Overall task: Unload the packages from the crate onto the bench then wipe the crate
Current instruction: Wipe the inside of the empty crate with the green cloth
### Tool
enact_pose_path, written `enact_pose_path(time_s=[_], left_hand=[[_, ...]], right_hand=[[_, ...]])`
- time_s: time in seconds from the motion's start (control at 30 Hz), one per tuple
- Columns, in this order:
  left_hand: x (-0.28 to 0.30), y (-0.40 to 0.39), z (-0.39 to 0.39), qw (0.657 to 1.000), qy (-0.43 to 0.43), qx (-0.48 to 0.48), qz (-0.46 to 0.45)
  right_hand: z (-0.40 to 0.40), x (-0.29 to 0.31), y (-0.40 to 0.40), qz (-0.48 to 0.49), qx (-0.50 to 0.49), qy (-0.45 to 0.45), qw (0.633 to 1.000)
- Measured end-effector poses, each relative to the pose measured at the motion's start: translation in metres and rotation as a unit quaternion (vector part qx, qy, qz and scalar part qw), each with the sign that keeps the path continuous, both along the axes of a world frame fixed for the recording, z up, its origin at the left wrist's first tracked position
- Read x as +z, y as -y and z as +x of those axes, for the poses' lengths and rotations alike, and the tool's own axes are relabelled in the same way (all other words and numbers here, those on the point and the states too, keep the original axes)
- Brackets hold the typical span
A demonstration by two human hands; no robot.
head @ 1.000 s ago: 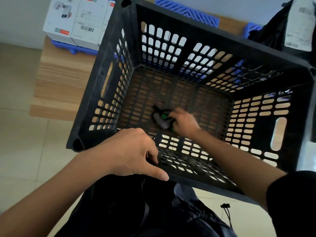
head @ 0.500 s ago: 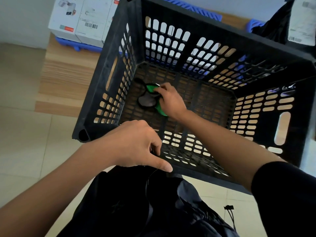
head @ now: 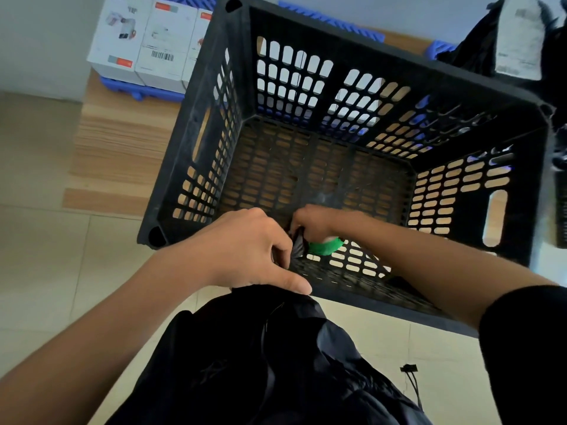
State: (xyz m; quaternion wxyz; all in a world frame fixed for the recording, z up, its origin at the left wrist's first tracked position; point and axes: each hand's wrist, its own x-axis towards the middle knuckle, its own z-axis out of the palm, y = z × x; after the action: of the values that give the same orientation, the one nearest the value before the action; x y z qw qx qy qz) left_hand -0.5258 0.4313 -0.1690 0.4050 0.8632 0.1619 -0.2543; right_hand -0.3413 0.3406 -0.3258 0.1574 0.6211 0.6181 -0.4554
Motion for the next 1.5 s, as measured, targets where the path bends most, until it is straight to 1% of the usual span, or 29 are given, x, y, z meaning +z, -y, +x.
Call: enact_pose_path(time_s=[0.1, 0.23, 0.47, 0.6, 0.7, 0.77, 0.9, 1.1, 1.23, 1.37, 1.5], left_hand=[[0.0, 0.0, -0.001, 1.0, 0.002, 0.008, -0.012], [-0.002, 0.002, -0.002, 1.0, 0.023, -0.001, 0.011], [0.001, 0.004, -0.004, 0.997, 0.066, -0.02, 0.026], [0.006, 0.005, -0.007, 0.992, 0.12, -0.005, 0.039], [0.008, -0.001, -0.013, 0.983, 0.171, 0.024, 0.063], [0.008, -0.007, -0.017, 0.978, 0.186, 0.046, 0.079], [0.006, -0.014, -0.027, 0.973, 0.202, 0.059, 0.098], [-0.002, -0.012, -0.039, 0.976, 0.175, 0.052, 0.119], [-0.001, -0.01, -0.04, 0.966, 0.218, 0.089, 0.104], [0.004, -0.015, -0.034, 0.956, 0.248, 0.123, 0.094], [0.016, -0.023, -0.013, 0.931, 0.308, 0.129, 0.146]], right_hand=[[0.023, 0.021, 0.002, 0.069, -0.127, -0.001, 0.99], [0.041, 0.049, 0.01, 0.143, -0.228, 0.01, 0.963], [0.039, 0.087, 0.022, 0.194, -0.301, 0.016, 0.934], [0.038, 0.11, 0.033, 0.243, -0.363, 0.002, 0.9], [0.036, 0.122, 0.044, 0.281, -0.409, -0.003, 0.868], [0.034, 0.126, 0.051, 0.299, -0.434, -0.005, 0.85], [0.024, 0.129, 0.063, 0.312, -0.462, -0.018, 0.83], [0.011, 0.129, 0.065, 0.314, -0.478, -0.013, 0.82], [0.004, 0.133, 0.063, 0.332, -0.471, -0.021, 0.817], [-0.004, 0.146, 0.058, 0.385, -0.465, -0.028, 0.797], [-0.013, 0.165, 0.049, 0.446, -0.427, -0.008, 0.786]])
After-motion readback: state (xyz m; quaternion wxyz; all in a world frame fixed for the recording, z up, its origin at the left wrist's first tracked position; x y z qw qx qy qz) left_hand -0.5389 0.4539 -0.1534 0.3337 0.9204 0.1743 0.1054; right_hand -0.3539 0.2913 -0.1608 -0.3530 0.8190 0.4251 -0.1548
